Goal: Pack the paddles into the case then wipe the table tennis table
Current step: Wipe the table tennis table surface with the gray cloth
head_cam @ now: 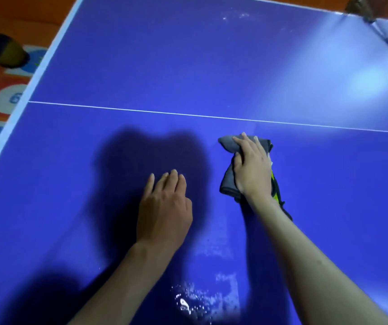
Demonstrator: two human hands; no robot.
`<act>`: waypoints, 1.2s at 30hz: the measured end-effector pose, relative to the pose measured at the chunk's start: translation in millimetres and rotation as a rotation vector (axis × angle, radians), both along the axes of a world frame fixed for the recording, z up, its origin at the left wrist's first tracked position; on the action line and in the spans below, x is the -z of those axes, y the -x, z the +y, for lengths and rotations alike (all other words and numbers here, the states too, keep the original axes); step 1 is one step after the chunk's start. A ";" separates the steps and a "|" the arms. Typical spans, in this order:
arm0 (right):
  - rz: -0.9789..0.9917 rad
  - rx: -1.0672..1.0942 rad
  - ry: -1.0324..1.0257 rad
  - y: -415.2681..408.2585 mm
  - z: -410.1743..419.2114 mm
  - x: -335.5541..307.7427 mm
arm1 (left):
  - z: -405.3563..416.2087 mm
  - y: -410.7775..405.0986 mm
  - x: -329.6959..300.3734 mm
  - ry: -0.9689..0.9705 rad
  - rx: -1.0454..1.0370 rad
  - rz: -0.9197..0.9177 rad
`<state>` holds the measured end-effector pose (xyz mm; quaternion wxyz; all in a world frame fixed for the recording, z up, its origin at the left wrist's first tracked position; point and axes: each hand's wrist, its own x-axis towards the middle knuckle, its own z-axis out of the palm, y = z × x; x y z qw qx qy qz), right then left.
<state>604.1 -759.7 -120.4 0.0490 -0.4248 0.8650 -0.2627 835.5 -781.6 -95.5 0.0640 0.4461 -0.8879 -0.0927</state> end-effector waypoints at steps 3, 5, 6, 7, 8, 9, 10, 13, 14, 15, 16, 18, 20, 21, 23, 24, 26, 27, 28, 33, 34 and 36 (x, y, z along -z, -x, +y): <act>-0.005 0.007 0.011 25.8 -35.1 3.7 | -2.9 -1.0 -0.9 0.008 0.036 -0.010; -0.016 0.005 0.024 39.2 -51.8 6.9 | -5.4 -1.9 -0.6 0.037 0.054 -0.022; -0.018 -0.002 0.032 44.4 -57.7 8.7 | -6.8 -2.0 -0.1 0.045 0.060 -0.027; -0.017 -0.011 0.041 48.6 -61.9 10.1 | -7.8 -1.6 0.5 0.057 0.066 -0.030; -0.014 -0.019 0.047 52.2 -65.0 10.8 | -8.6 -1.2 1.1 0.065 0.073 -0.035; -0.013 -0.023 0.046 54.4 -67.2 10.9 | -9.1 -1.0 1.0 0.065 0.076 -0.043; -0.016 -0.026 0.039 54.9 -68.3 10.0 | -9.6 -0.9 1.1 0.064 0.078 -0.046; -0.029 -0.036 0.014 44.9 -61.2 8.7 | -9.1 -1.2 3.3 0.064 0.073 -0.044; -0.023 -0.041 0.015 36.6 -54.2 8.3 | -8.7 -1.2 4.0 0.055 0.075 -0.051; -0.016 -0.047 0.020 25.0 -44.8 8.4 | -8.0 -1.9 4.8 0.046 0.081 -0.055; -0.010 -0.053 0.022 10.1 -33.1 8.2 | -6.7 -2.9 4.6 0.034 0.085 -0.055; 0.000 -0.064 0.023 -26.6 -4.5 7.2 | -4.6 -5.0 0.7 -0.011 0.085 -0.069; 0.008 -0.081 0.035 -66.4 27.1 3.7 | -4.9 -5.8 -2.7 -0.086 0.088 -0.064; 0.012 -0.081 0.038 -85.2 42.8 2.0 | -5.3 -8.0 -5.6 -0.134 0.088 -0.040; 0.005 -0.072 0.027 -122.9 73.9 -1.2 | -6.2 -17.8 -9.9 -0.216 0.074 0.017; -0.003 -0.066 0.023 -141.5 89.0 -2.0 | -6.7 -24.8 -10.7 -0.229 0.066 0.058; 0.019 -0.053 0.022 -178.3 118.5 -2.0 | -7.9 -42.2 -9.0 -0.209 0.035 0.113; 0.049 -0.046 0.017 -195.9 131.9 -0.4 | -9.5 -51.7 -5.8 -0.190 0.015 0.130; 0.076 -0.041 0.008 -212.8 144.0 -0.2 | -11.8 -61.5 -4.4 -0.174 -0.001 0.153; 0.129 -0.062 -0.011 -239.2 158.9 0.1 | -50.7 -96.9 8.7 0.011 0.049 0.294; 0.130 -0.078 -0.018 -233.0 151.5 0.0 | -62.2 -102.1 11.2 0.056 0.067 0.283; 0.094 -0.100 -0.017 -216.0 130.6 0.6 | -84.3 -111.4 17.9 0.099 0.093 0.223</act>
